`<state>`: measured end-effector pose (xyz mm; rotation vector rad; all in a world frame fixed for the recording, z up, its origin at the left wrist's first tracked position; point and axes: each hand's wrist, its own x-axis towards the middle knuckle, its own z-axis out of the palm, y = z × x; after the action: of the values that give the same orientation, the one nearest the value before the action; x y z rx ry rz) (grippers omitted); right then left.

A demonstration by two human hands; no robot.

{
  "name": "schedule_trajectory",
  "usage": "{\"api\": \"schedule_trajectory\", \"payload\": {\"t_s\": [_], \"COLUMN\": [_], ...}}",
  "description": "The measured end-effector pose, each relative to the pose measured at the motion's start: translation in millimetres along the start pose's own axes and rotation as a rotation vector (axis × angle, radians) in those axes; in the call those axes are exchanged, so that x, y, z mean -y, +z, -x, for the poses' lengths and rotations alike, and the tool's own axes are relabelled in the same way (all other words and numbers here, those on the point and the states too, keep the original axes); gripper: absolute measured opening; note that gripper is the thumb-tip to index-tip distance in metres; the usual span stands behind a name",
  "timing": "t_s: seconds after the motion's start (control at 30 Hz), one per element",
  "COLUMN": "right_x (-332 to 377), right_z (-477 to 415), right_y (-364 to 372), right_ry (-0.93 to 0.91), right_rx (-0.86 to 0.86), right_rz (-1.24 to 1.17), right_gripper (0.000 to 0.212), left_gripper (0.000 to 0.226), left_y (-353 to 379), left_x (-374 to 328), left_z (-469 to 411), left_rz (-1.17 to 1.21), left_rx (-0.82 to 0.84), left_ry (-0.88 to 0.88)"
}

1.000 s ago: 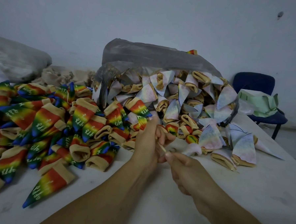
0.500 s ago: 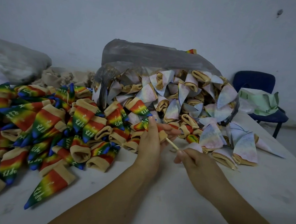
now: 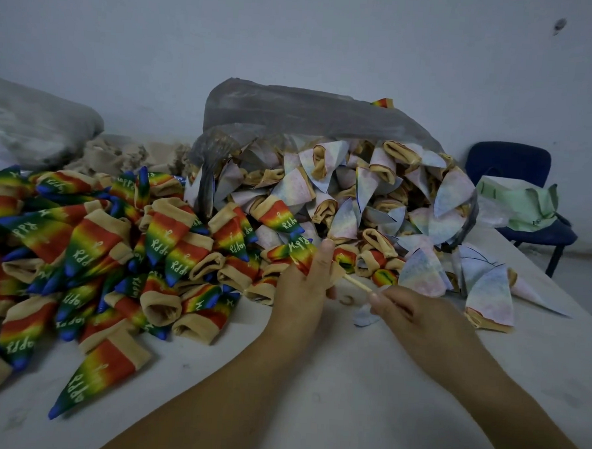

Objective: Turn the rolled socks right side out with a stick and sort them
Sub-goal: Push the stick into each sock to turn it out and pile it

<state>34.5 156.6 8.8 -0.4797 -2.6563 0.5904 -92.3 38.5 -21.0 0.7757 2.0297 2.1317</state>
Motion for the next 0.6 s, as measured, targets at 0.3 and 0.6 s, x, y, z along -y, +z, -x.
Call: {"api": "schedule_trajectory", "payload": {"t_s": [0.3,0.6], "right_x": [4,49], "right_z": [1,8], "right_y": [-3,24], "right_ry": [-0.044,0.560], "right_rx": [-0.033,0.328], "right_rz": [-0.111,-1.115], "right_gripper": [0.038,0.041], "left_gripper": [0.084,0.072], "left_y": [6,10], "left_x": [-15,-12], "left_z": [4,-3], "left_rz": [-0.051,-0.151], "left_rx": [-0.041,-0.042], "left_ry": [-0.057,-0.003]}}
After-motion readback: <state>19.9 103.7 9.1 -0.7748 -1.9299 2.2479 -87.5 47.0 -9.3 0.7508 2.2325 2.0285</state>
